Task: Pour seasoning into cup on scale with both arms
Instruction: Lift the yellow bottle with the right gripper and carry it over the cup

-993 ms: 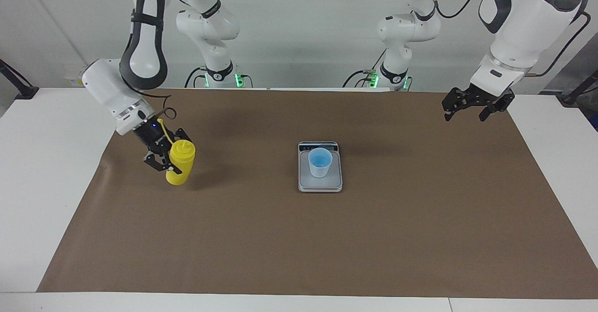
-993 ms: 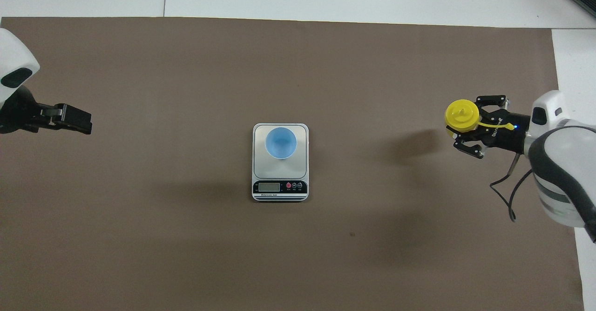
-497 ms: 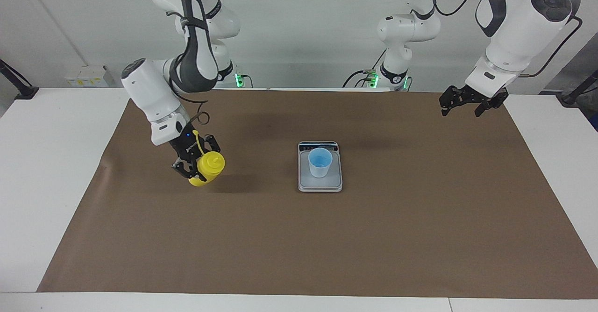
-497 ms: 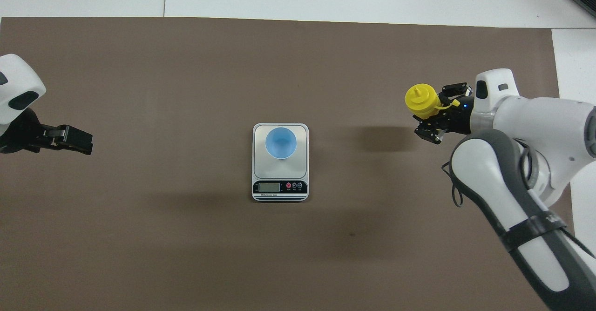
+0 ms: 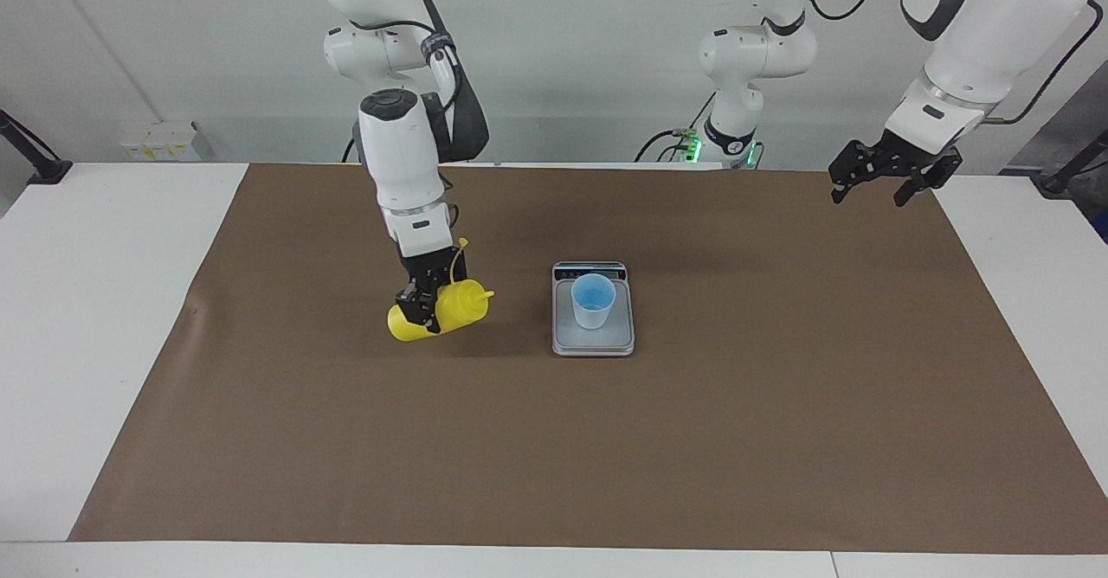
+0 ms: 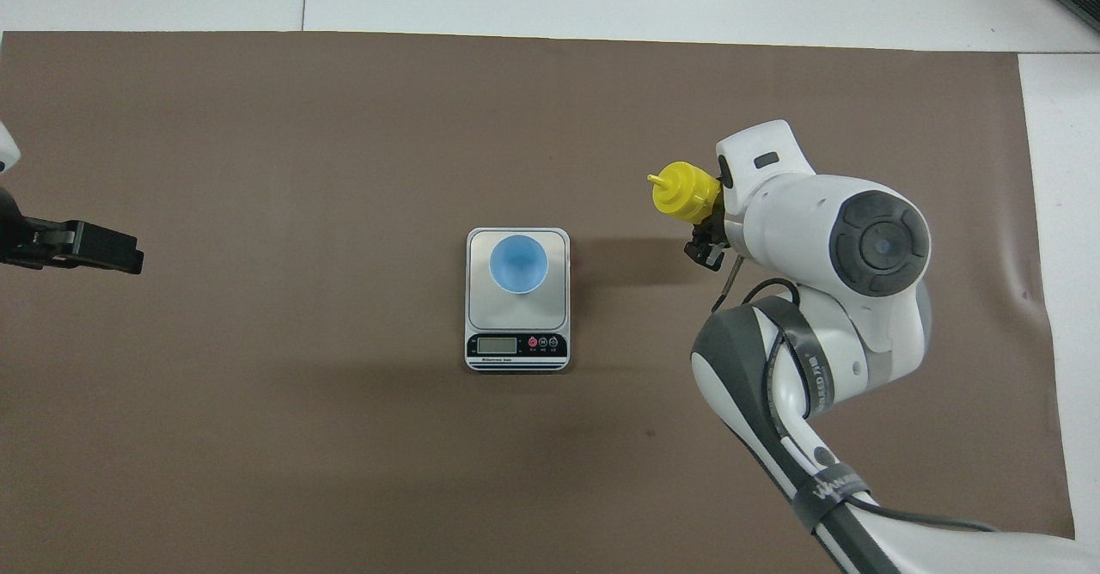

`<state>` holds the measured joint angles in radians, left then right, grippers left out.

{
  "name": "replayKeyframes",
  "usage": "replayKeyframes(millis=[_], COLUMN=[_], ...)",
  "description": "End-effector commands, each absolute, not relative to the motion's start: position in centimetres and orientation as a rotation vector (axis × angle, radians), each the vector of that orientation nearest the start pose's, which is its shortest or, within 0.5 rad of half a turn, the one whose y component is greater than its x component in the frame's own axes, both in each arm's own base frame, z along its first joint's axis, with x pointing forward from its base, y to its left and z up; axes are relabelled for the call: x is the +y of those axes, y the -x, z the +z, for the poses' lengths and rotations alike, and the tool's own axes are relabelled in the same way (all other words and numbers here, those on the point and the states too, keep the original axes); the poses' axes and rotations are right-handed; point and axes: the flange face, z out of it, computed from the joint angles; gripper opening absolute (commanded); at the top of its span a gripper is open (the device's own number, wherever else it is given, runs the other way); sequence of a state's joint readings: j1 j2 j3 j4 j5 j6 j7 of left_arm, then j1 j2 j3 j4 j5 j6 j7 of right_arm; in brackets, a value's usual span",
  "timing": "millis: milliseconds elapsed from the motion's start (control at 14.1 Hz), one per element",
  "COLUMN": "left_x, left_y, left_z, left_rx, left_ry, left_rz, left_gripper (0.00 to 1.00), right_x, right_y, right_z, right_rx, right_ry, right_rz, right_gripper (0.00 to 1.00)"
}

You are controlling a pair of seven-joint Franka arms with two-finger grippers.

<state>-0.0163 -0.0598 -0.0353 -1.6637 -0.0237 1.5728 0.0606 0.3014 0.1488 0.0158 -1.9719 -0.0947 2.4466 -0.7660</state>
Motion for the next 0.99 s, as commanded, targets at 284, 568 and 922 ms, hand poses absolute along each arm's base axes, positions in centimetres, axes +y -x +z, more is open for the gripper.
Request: replayKeyframes(millis=[284,568,922], left_x=[-3.6,-3.4,-3.5], left_y=[-53.2,-52.9,-52.6], left_z=[63.6,64.1,64.3], left_rx=[0.254,0.232,0.232], left_ry=[3.125,3.140,3.154], left_rz=[0.056,0.046,0.048], left_gripper=[1.00,1.00,1.00], right_x=[27.7,31.2,37.5], right_y=[-58.7,-58.0,-58.5], right_z=[43.1,42.9,38.8], right_rx=[-2.184,-2.434,-2.686], right_ry=[2.696,2.624,2.562], right_rz=[-0.435,-0.413,-0.314], right_gripper=[0.00,0.00,0.00])
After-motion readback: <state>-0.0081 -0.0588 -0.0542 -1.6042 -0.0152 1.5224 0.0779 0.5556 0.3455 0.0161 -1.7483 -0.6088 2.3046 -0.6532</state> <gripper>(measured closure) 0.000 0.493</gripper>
